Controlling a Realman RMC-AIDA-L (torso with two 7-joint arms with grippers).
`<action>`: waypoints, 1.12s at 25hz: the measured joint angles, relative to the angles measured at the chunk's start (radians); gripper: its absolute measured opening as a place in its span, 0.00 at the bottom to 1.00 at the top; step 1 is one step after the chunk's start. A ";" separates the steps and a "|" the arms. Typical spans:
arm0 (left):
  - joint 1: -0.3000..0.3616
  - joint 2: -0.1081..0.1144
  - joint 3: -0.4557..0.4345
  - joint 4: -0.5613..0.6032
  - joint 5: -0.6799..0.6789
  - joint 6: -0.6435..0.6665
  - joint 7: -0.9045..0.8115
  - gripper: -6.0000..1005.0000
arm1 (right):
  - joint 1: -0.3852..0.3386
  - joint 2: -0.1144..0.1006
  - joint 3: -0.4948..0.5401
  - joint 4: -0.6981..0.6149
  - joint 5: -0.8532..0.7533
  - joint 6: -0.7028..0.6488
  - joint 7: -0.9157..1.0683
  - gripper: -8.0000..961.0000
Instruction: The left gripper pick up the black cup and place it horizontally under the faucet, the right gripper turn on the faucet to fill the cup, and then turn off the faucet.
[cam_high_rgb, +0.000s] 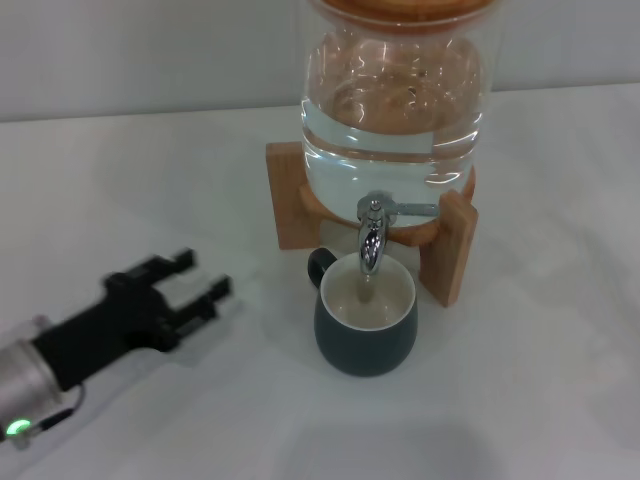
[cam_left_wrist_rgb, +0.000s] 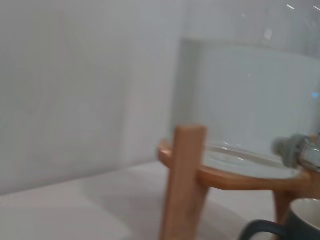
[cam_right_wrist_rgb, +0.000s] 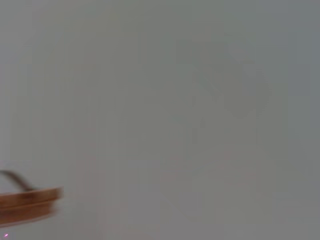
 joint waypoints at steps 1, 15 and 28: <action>0.012 0.000 0.000 0.006 -0.019 -0.001 0.000 0.64 | -0.008 0.000 -0.027 -0.066 -0.013 0.000 0.062 0.87; 0.138 0.010 -0.004 0.103 -0.389 0.121 0.010 0.64 | -0.023 0.002 -0.529 -0.722 -0.177 -0.016 0.659 0.87; 0.146 0.008 -0.025 0.108 -0.467 0.141 0.046 0.64 | -0.006 0.002 -0.867 -0.882 -0.228 -0.174 0.773 0.84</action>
